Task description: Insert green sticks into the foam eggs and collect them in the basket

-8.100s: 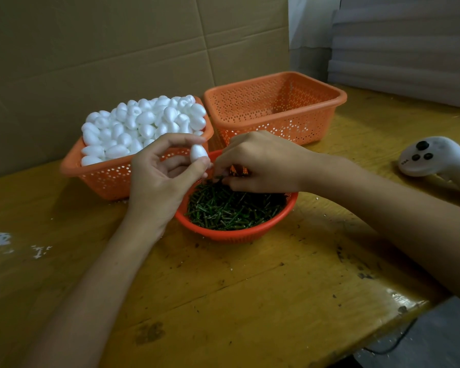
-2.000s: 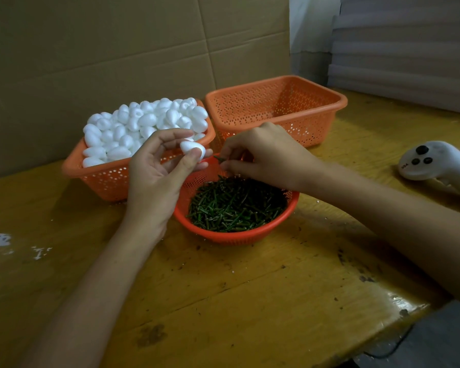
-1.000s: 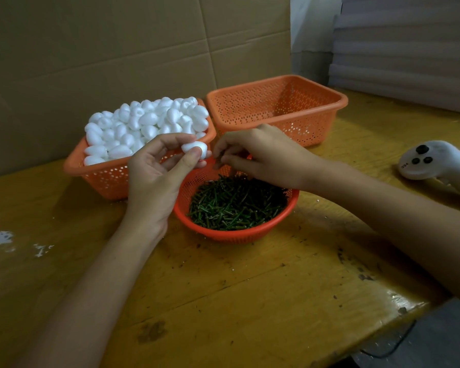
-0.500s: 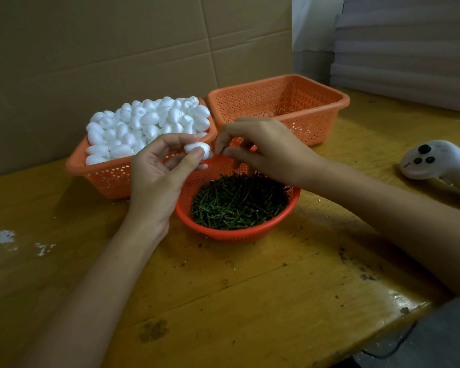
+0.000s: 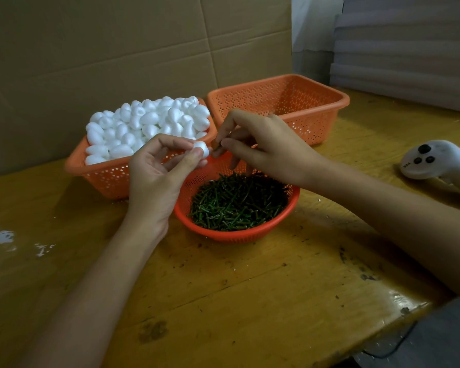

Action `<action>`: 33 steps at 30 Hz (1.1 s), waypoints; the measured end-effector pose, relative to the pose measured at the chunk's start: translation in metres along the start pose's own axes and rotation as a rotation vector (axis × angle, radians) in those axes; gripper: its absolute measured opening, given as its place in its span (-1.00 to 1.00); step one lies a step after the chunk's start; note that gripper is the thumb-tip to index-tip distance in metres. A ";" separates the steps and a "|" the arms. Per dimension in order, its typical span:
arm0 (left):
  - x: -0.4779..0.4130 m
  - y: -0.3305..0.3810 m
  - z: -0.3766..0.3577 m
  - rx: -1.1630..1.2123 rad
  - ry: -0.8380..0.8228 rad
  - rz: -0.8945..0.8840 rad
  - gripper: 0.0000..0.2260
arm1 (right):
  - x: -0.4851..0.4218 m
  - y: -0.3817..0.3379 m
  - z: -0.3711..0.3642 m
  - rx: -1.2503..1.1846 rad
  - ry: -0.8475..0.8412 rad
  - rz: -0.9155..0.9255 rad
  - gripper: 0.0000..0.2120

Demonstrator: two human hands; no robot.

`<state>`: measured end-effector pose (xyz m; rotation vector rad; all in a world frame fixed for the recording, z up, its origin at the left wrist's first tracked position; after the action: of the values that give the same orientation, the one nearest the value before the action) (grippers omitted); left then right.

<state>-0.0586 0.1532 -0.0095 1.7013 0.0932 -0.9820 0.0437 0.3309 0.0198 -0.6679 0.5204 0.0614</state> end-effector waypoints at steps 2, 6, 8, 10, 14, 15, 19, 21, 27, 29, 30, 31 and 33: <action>0.000 0.000 0.001 0.007 -0.004 -0.001 -0.88 | 0.001 0.000 0.000 -0.028 0.003 0.023 -0.88; -0.001 0.001 0.002 0.024 -0.014 0.007 -0.86 | 0.001 0.002 -0.001 -0.096 0.015 0.019 -0.88; -0.001 0.002 0.002 0.027 -0.009 0.009 -0.85 | 0.001 0.002 -0.002 -0.118 0.021 0.008 -0.89; -0.001 0.002 0.003 0.034 -0.012 0.008 -0.85 | 0.000 0.002 -0.002 -0.127 0.042 0.003 -0.90; -0.002 0.002 0.005 0.027 -0.030 0.000 -0.83 | 0.000 0.000 0.001 -0.133 0.130 0.003 -0.92; -0.002 0.002 0.005 0.023 -0.035 -0.001 -0.83 | 0.001 0.000 0.001 -0.138 0.142 -0.004 -0.92; -0.002 0.001 0.006 0.019 -0.042 0.003 -0.81 | 0.001 0.000 0.000 -0.133 0.119 -0.031 -0.91; -0.002 0.001 0.005 0.021 -0.048 -0.005 -0.81 | 0.001 0.000 0.000 -0.119 0.114 -0.034 -0.90; -0.002 0.003 0.004 0.010 -0.058 -0.014 -0.78 | 0.001 -0.001 0.000 -0.063 0.092 -0.021 -0.89; -0.002 0.003 0.004 0.009 -0.060 -0.017 -0.76 | 0.000 -0.001 -0.001 -0.039 0.081 -0.015 -0.88; -0.002 0.003 0.004 0.009 -0.062 -0.021 -0.76 | 0.000 -0.001 -0.001 -0.029 0.077 -0.017 -0.88; -0.001 0.003 0.004 0.010 -0.065 -0.025 -0.75 | 0.000 -0.001 -0.001 -0.020 0.074 -0.020 -0.88; -0.001 0.002 0.004 0.017 -0.068 -0.034 -0.75 | 0.000 -0.001 -0.001 0.004 0.070 -0.023 -0.88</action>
<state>-0.0603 0.1498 -0.0073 1.6850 0.0702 -1.0676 0.0432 0.3292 0.0201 -0.6734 0.5803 0.0150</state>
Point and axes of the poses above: each hand's wrist, its own x-axis away from the middle knuckle, its own z-axis out of the back of the hand, y = z × x, the point moved 2 cm from there along -x, towards the middle knuckle, and after that the axes turned 10 degrees about -z, right-handed, at the moved point
